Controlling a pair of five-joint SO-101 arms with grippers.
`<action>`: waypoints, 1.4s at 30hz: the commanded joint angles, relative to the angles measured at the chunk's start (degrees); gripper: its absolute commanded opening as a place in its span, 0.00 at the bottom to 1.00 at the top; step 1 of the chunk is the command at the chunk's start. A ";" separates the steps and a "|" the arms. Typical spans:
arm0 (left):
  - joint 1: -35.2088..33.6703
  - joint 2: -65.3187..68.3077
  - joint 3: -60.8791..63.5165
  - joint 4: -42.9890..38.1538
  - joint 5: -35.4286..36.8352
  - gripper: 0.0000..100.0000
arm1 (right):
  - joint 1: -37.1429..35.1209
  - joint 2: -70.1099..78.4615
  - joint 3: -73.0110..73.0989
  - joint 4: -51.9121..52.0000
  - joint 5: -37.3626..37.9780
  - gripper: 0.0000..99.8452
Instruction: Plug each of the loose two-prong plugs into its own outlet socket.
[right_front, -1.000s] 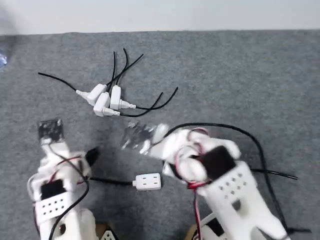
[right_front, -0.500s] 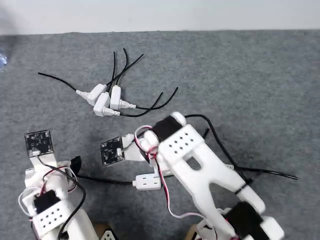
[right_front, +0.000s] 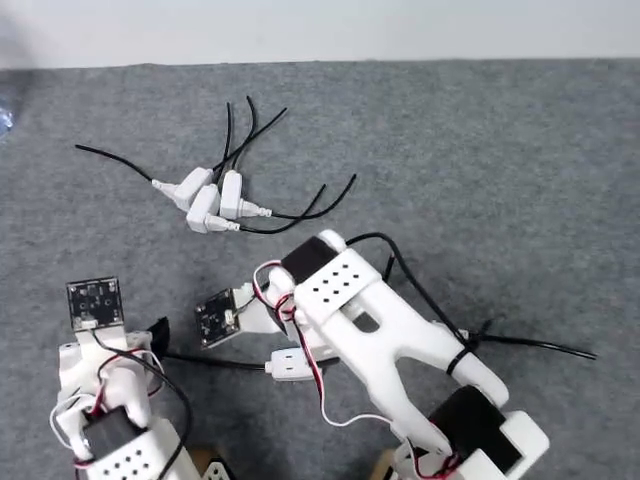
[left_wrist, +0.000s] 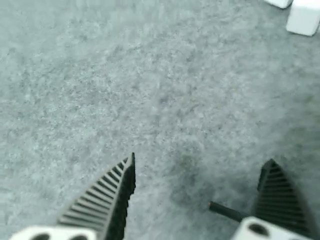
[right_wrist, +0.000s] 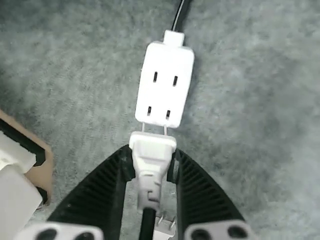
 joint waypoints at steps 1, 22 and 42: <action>0.70 -6.15 -0.57 5.80 -2.02 0.37 | -0.48 -0.13 0.35 -1.36 0.35 0.01; 0.70 -5.10 -0.57 4.40 -1.93 0.37 | -1.19 0.40 4.04 -5.32 0.35 0.01; 0.70 -5.10 -0.57 4.40 -1.93 0.37 | -0.84 0.40 4.04 -8.04 0.62 0.01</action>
